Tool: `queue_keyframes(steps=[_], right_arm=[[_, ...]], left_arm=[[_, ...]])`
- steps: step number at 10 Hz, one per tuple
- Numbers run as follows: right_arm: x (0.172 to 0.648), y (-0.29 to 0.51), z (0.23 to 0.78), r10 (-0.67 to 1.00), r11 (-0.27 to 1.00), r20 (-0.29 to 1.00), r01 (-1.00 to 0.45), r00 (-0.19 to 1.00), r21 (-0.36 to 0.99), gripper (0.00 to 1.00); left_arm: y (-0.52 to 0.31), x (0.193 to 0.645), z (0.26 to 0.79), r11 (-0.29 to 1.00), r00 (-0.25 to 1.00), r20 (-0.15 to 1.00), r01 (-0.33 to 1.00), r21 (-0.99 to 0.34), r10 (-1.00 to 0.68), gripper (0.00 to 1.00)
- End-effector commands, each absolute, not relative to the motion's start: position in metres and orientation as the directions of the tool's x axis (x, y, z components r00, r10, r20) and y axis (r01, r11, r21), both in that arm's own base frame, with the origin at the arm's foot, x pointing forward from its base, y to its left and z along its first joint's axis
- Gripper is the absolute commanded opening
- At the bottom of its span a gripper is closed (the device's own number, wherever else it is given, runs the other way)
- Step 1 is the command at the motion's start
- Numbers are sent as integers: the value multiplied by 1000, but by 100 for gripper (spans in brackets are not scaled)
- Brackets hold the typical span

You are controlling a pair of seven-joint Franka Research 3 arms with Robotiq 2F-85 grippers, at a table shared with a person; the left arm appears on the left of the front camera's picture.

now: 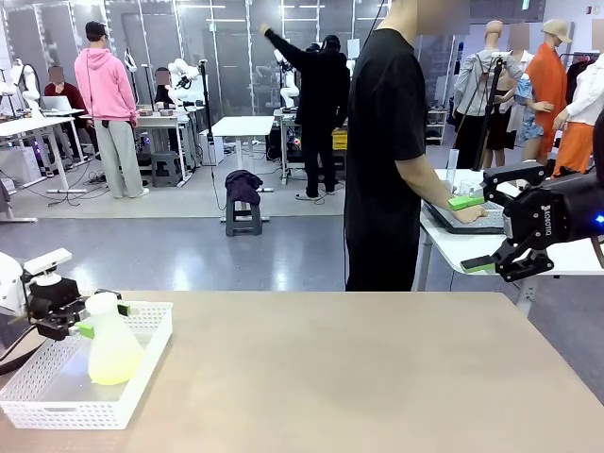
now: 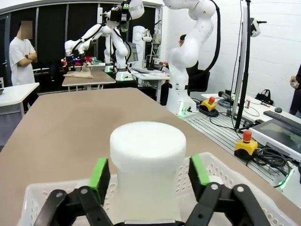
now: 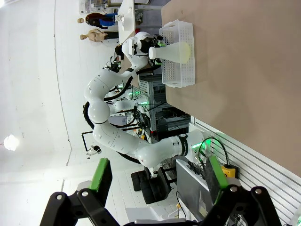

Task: Prepare the solutions needed for the experiment.
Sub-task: When the human places the Big flask in the center of the table, pick up the Big flask and place it in the left Organizing basket.

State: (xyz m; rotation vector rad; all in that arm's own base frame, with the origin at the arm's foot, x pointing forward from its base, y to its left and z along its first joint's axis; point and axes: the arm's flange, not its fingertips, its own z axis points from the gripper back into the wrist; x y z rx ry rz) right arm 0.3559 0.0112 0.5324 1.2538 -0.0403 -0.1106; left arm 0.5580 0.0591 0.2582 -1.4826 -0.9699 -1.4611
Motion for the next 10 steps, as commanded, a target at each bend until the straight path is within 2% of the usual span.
queue_keyframes(steps=[1,3,4,10], right_arm=[[356,12,533,-103,302,-24,54,994,952,100],[356,12,533,-103,302,-24,54,994,952,100],[356,12,533,-103,302,-24,54,994,952,100],[356,12,533,-103,302,-24,54,994,952,100]], left_arm=[[68,552,261,-326,3,999,945,-20,-51,100],[73,556,261,-288,0,999,958,-10,-32,100],[73,558,259,-337,22,999,941,-33,-35,100],[73,558,259,-337,22,999,941,-33,-35,100]])
